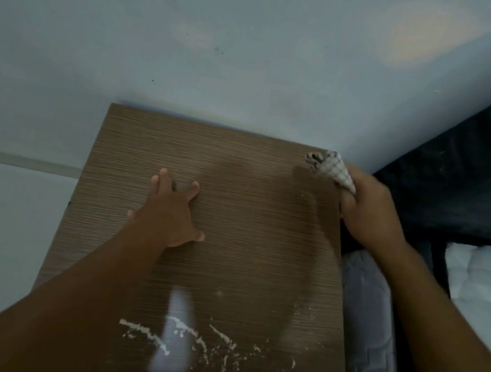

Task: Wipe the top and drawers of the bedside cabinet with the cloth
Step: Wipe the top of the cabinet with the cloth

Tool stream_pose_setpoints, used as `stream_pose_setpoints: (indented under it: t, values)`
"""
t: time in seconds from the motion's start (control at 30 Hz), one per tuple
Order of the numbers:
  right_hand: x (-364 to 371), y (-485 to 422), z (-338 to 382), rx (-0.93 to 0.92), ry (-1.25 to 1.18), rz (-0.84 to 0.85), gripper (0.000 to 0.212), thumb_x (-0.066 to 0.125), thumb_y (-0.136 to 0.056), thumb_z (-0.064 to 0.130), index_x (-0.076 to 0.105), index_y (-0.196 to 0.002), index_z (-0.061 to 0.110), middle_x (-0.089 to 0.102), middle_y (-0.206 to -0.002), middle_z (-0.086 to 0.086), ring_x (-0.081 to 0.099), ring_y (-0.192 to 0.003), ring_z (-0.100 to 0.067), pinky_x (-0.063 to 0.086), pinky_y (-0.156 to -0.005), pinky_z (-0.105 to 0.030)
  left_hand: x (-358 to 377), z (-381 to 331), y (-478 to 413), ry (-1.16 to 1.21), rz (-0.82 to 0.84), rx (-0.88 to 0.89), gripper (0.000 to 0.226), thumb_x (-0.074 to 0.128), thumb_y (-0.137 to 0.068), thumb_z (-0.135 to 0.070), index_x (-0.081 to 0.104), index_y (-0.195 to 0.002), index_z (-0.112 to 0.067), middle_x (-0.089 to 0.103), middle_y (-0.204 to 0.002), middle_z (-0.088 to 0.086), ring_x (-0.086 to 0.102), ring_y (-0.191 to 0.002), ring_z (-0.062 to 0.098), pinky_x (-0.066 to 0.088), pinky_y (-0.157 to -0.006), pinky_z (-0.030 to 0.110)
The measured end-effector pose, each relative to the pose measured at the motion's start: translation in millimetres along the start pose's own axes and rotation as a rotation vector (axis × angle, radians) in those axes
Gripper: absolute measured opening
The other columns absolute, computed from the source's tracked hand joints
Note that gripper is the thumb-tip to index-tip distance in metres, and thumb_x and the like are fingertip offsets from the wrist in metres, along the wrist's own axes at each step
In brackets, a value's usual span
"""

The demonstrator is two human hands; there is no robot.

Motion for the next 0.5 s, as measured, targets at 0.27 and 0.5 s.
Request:
stream_pose_setpoints:
  t: [0.27,0.5]
  values:
    - [47,-96,-25,-0.221,0.242,0.202,0.040,0.050,-0.095,0.010,0.057,-0.131,0.026,0.062,-0.126,-0.006,0.054,-0.113,-0.025,0.040,-0.086,-0.029,-1,-6,-1,0.037,-0.004,-0.045,0.110,0.082,-0.069,-0.045,0.010,-0.152,-0.040,-0.022,-0.160,0.012,-0.018,-0.148,0.032,0.020,-0.114,0.062]
    - [73,-81,-42,-0.261,0.160,0.224,0.036,0.047,-0.099,0.018,0.054,-0.134,0.020,0.058,-0.134,-0.001,0.050,-0.120,-0.015,0.035,-0.102,-0.026,-1,-6,0,0.061,0.002,-0.061,0.110,0.083,-0.069,-0.042,0.011,-0.152,-0.041,-0.024,-0.160,0.010,-0.020,-0.147,0.031,0.019,-0.115,0.061]
Point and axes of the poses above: each hand's wrist, its own y-axis away from the middle knuckle, its own x-axis out of the palm, z = x × y, the point moved 2 cm from there along -y, towards the middle knuckle
